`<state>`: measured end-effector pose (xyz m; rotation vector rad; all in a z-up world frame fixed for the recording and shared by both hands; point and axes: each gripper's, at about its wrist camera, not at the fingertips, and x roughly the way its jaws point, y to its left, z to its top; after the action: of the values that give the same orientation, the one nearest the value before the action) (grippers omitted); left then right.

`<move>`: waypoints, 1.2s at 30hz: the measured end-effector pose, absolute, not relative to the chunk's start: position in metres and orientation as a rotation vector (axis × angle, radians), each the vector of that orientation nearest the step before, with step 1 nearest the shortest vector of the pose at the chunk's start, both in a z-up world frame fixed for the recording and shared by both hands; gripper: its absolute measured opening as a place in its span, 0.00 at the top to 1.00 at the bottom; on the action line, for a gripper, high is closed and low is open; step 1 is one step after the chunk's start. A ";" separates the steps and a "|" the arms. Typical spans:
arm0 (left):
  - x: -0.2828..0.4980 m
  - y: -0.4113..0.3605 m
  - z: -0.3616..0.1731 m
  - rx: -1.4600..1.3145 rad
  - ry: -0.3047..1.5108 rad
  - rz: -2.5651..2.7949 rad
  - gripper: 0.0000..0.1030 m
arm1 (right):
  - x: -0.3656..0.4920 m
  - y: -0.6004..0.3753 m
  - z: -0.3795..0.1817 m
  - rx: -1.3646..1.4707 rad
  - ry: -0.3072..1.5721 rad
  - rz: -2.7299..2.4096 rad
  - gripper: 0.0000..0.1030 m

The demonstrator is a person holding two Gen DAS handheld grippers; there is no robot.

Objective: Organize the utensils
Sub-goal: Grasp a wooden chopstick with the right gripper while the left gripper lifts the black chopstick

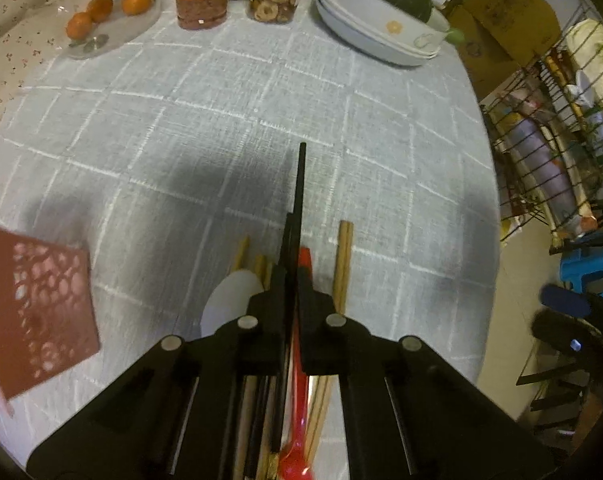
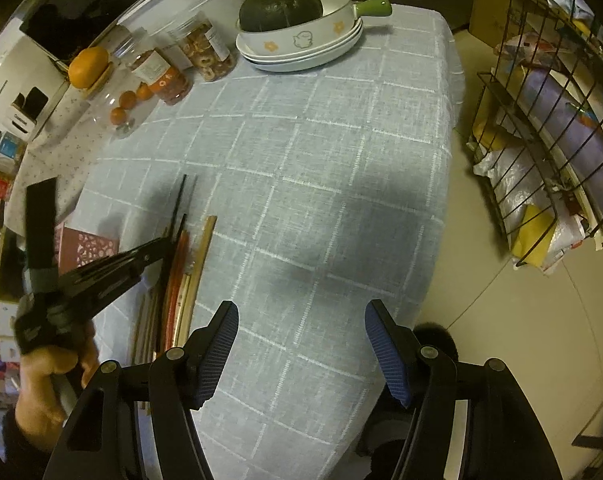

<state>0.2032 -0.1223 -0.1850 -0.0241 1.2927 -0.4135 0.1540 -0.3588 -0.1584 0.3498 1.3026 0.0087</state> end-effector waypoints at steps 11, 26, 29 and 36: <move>0.155 -0.079 -0.134 -0.082 1.216 -0.467 0.95 | 0.165 -0.331 -0.170 0.375 1.323 0.051 0.35; 0.095 -0.026 -0.066 -0.098 0.983 -0.469 1.00 | 0.211 -0.274 -0.214 0.489 1.368 0.065 0.66; 0.093 -0.017 -0.058 -0.110 0.955 -0.476 1.00 | 0.220 -0.266 -0.224 0.475 1.385 0.030 0.73; 0.101 -0.004 -0.076 -0.175 1.032 -0.437 0.94 | 0.229 -0.242 -0.232 0.396 1.389 0.020 0.91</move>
<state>0.1013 -0.0044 -0.0761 -0.1750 1.0322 -0.4375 0.2294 -0.2422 -0.2325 0.3964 1.3888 0.0204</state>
